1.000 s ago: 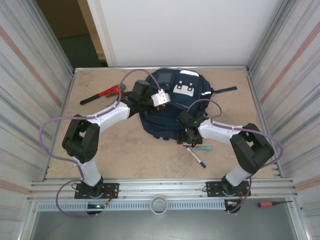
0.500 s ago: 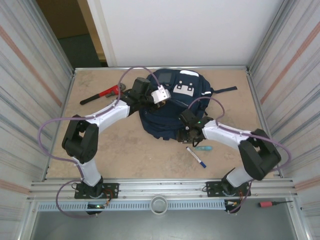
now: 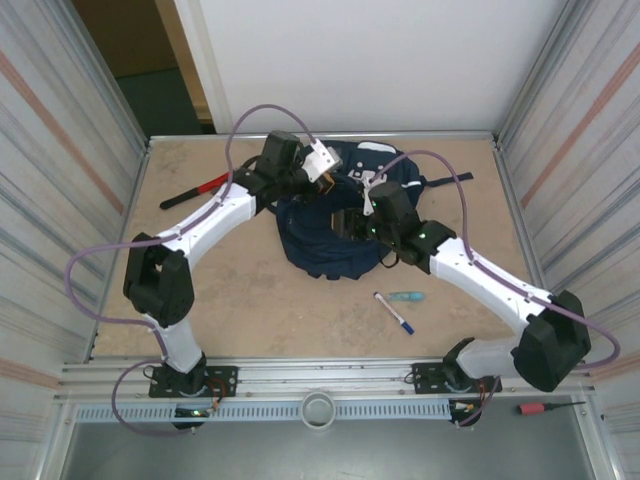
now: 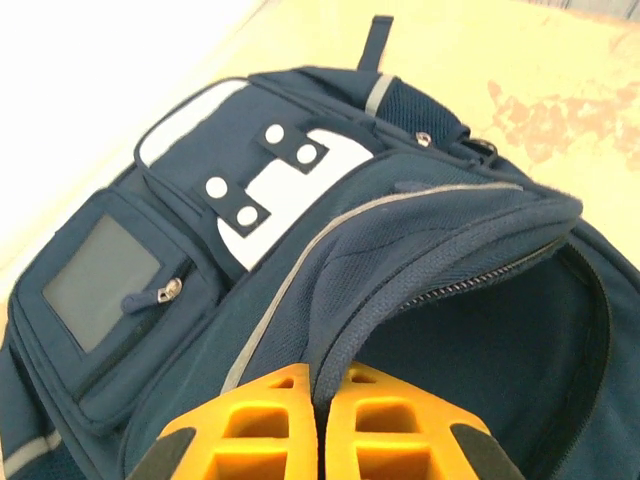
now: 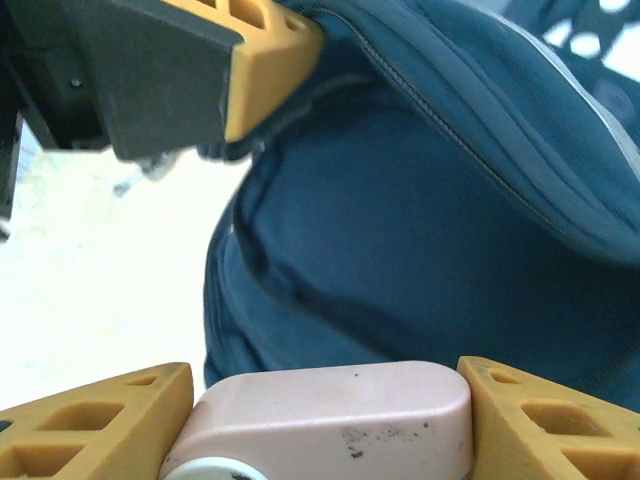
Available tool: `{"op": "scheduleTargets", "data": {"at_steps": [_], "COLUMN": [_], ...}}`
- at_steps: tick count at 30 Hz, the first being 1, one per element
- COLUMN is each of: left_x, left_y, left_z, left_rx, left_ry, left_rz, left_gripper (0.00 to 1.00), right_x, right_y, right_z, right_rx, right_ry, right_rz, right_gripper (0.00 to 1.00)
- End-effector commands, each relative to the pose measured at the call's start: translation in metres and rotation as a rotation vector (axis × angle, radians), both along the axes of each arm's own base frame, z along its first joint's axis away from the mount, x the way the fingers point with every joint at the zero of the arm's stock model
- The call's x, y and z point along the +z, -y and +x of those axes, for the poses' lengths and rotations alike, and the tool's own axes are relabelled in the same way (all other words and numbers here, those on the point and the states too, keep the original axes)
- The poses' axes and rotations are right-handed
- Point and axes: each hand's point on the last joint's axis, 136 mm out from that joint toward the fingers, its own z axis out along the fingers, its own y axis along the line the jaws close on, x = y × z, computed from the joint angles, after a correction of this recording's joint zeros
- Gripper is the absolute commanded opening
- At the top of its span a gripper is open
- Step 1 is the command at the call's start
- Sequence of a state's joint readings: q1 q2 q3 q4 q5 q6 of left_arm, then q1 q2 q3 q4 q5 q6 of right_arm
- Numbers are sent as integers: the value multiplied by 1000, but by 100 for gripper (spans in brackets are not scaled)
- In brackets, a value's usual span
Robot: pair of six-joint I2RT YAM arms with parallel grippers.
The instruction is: Pack the student bag
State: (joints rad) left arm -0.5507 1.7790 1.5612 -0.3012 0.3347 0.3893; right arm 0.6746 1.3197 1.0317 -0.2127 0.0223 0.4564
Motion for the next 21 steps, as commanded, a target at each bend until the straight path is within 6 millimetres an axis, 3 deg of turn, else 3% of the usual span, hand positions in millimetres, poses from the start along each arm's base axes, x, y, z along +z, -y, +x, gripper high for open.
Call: {"op": "scheduleTargets", "data": {"at_steps": [1, 8, 12, 17, 21], "left_x": [71, 72, 70, 64, 55], "left_y": [10, 11, 8, -3, -11], "left_z": [2, 9, 11, 19, 27], "left_rx": [-10, -14, -11, 20, 45], "left_ry": [44, 47, 41, 33, 24], "left_rz": [-149, -136, -138, -136, -133], "left_gripper": [0, 0, 0, 0, 0], "right_x": [28, 9, -14, -22, -22], "right_y": [-21, -27, -21, -21, -7], "right_z": [29, 81, 102, 82, 36], "right_rx": [22, -72, -120, -46, -15], "right_ry": [151, 262, 254, 192, 81], "right_rz": [49, 17, -45, -61, -59], "right_gripper": [58, 65, 81, 90, 90]}}
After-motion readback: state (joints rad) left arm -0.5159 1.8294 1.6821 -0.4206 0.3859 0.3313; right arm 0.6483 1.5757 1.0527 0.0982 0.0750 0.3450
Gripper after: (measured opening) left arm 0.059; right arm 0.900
